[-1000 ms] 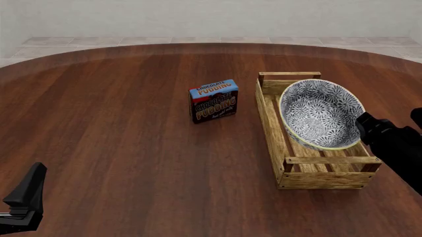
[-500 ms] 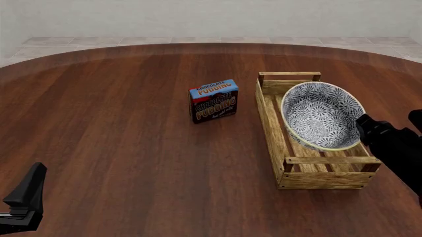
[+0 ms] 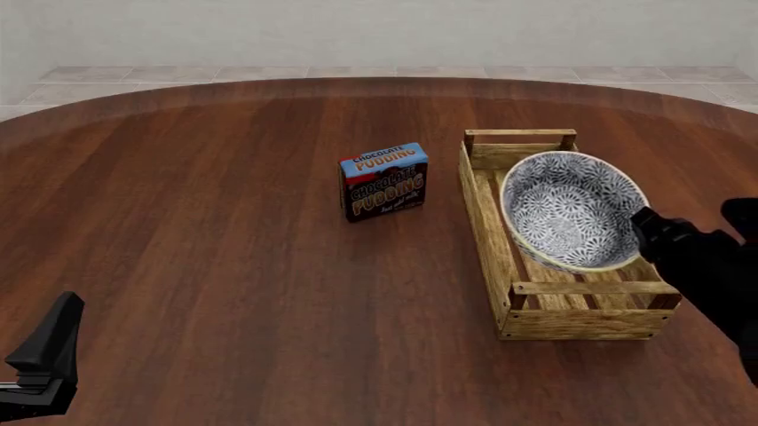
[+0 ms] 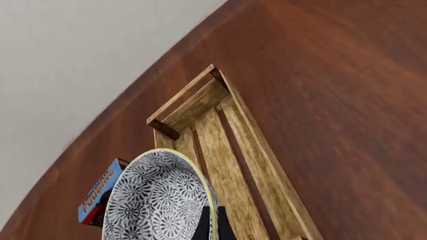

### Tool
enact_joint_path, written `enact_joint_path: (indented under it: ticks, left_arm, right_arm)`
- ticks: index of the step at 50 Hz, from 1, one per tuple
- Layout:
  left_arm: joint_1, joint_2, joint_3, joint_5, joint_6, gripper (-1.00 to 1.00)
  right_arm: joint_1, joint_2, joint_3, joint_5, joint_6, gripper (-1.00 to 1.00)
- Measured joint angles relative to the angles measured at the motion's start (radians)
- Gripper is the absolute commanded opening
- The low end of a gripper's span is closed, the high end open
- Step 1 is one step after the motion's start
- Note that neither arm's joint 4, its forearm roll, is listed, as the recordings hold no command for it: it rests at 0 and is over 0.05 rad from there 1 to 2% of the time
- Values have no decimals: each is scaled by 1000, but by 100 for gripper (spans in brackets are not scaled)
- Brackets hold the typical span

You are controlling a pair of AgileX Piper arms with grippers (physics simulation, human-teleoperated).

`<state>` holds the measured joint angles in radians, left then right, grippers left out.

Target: Pick up the bowl on the left and put it in the tray.

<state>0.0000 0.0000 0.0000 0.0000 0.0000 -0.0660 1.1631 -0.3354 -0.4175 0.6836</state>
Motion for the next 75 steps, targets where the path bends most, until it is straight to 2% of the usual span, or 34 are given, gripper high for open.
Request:
enact_joint_path:
  ticks: [32, 75]
  left_arm:
    - [0, 0, 0, 0, 0, 100]
    - [0, 0, 0, 0, 0, 100]
  right_arm:
    - [-9, 69, -27, -42, -50, -100]
    - [-30, 151, -28, -105, -68, -100]
